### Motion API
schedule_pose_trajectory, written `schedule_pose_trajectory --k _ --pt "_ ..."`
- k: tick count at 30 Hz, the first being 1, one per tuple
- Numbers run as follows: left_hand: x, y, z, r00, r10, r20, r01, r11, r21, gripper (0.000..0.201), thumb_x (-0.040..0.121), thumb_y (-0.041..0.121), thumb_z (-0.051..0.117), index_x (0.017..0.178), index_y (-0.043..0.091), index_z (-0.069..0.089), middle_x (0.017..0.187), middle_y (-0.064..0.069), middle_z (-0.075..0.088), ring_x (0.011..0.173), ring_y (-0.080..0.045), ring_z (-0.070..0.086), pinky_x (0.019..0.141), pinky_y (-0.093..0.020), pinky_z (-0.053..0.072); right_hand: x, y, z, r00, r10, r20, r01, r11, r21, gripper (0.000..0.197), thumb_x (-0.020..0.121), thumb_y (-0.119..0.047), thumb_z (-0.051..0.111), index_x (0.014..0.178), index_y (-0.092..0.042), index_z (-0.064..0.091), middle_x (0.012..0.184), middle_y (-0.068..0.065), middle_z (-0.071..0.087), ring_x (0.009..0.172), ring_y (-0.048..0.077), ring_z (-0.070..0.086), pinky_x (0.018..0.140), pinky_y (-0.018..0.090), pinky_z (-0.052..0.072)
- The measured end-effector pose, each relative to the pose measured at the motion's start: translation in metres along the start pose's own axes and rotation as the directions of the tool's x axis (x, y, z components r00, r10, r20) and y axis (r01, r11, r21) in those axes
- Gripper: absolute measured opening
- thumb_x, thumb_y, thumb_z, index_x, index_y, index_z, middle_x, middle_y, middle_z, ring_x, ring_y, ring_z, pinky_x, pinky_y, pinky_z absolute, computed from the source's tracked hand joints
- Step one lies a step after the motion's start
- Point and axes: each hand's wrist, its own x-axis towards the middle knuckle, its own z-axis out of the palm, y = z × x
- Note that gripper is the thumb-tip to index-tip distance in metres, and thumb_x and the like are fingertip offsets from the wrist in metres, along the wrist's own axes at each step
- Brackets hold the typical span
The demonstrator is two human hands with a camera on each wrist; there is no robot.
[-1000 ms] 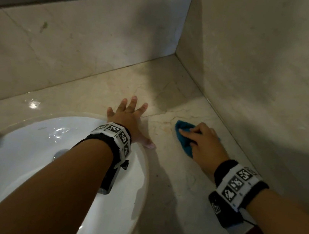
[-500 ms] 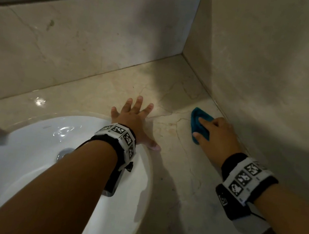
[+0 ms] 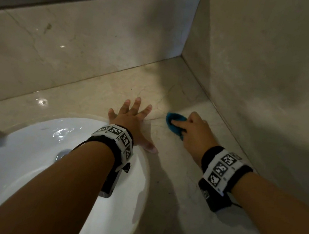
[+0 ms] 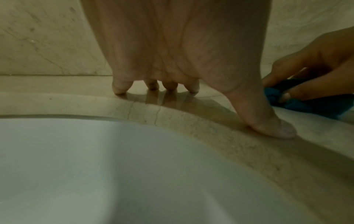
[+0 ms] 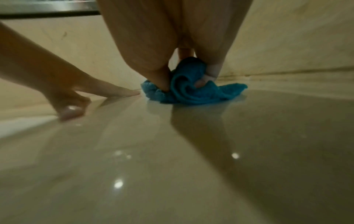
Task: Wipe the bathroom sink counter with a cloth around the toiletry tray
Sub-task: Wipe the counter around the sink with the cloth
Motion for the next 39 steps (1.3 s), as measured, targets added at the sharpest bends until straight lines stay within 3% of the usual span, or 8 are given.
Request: schedule_pose_trajectory --k 5,8,13,19,28,32,34,39 --pt "0.001 0.000 -0.001 1.000 0.000 -0.001 0.000 1.000 -0.004 0.136 0.046 0.077 0.072 0.145 0.045 -0.015 0.155 0.009 -0.027 0.144 -0.023 -0.020 0.112 -0.064 0.000 0.025 0.031 -0.025 0.958 0.266 -0.109 -0.265 0.964 0.028 0.042 0.093 -0.010 0.048 0.135 -0.016 0.047 0.129 0.016 0.041 0.114 0.036 0.046 0.099 0.033 0.041" --pt "0.002 0.003 -0.003 1.000 -0.007 0.004 0.007 1.000 -0.006 0.136 0.046 0.077 0.073 0.144 0.046 -0.016 0.155 0.010 -0.027 0.144 -0.022 -0.020 0.111 -0.065 0.000 0.009 0.015 -0.015 0.977 0.197 -0.085 -0.194 0.980 0.038 0.044 0.092 -0.005 0.047 0.133 -0.020 0.048 0.124 0.012 0.041 0.112 0.036 0.045 0.099 0.043 0.042" --pt "0.001 0.005 -0.005 1.000 -0.027 -0.004 0.027 0.999 0.018 0.135 0.045 0.077 0.073 0.145 0.047 -0.013 0.156 0.011 -0.024 0.145 -0.023 -0.016 0.110 -0.068 0.006 -0.023 0.007 -0.008 0.998 -0.030 0.046 0.031 0.999 -0.023 0.043 0.093 -0.010 0.049 0.130 -0.031 0.052 0.098 -0.001 0.036 0.098 0.027 0.044 0.086 0.033 0.043" --pt "0.003 0.007 -0.008 0.999 -0.030 0.019 0.030 0.999 0.014 0.135 0.046 0.075 0.075 0.144 0.048 -0.014 0.155 0.013 -0.026 0.145 -0.023 -0.019 0.106 -0.072 0.007 -0.020 0.043 -0.028 0.959 0.267 -0.098 -0.269 0.963 -0.010 0.042 0.093 -0.007 0.048 0.132 -0.021 0.048 0.123 0.012 0.044 0.113 0.035 0.046 0.094 0.038 0.044" --pt "0.000 0.009 -0.010 0.999 -0.021 0.042 0.019 0.999 0.040 0.133 0.049 0.074 0.075 0.146 0.046 -0.012 0.155 0.009 -0.026 0.145 -0.026 -0.018 0.106 -0.072 0.009 -0.027 0.019 -0.007 0.936 0.348 -0.050 -0.346 0.937 0.048 0.047 0.091 -0.014 0.049 0.136 -0.026 0.044 0.124 0.014 0.039 0.108 0.035 0.046 0.095 0.036 0.044" --pt "-0.020 0.014 0.006 0.981 0.172 -0.094 -0.155 0.974 0.164 0.097 0.071 0.069 0.061 0.146 0.043 0.006 0.159 -0.001 -0.009 0.146 -0.029 0.000 0.111 -0.060 0.018 -0.065 -0.023 0.019 0.989 0.144 -0.019 -0.144 0.989 -0.025 0.050 0.092 -0.008 0.045 0.135 -0.033 0.045 0.114 0.007 0.039 0.100 0.030 0.040 0.086 0.033 0.041" --pt "-0.034 0.013 0.017 0.957 0.276 -0.093 -0.255 0.949 0.187 0.080 0.083 0.061 0.054 0.146 0.042 0.009 0.159 0.000 -0.010 0.146 -0.027 -0.003 0.115 -0.056 0.012 -0.080 -0.031 0.025 0.996 0.089 0.021 -0.088 0.995 -0.051 0.048 0.093 -0.010 0.044 0.133 -0.034 0.046 0.106 0.003 0.038 0.093 0.025 0.037 0.079 0.029 0.035" --pt "-0.032 -0.005 0.023 0.945 0.328 0.012 -0.325 0.932 0.159 0.096 0.076 0.070 0.056 0.149 0.044 -0.002 0.158 0.005 -0.019 0.146 -0.022 -0.013 0.117 -0.051 0.000 -0.075 0.010 0.001 0.974 0.221 -0.054 -0.222 0.975 -0.004 0.041 0.094 -0.010 0.045 0.131 -0.026 0.053 0.117 0.012 0.043 0.105 0.034 0.048 0.094 0.031 0.039"
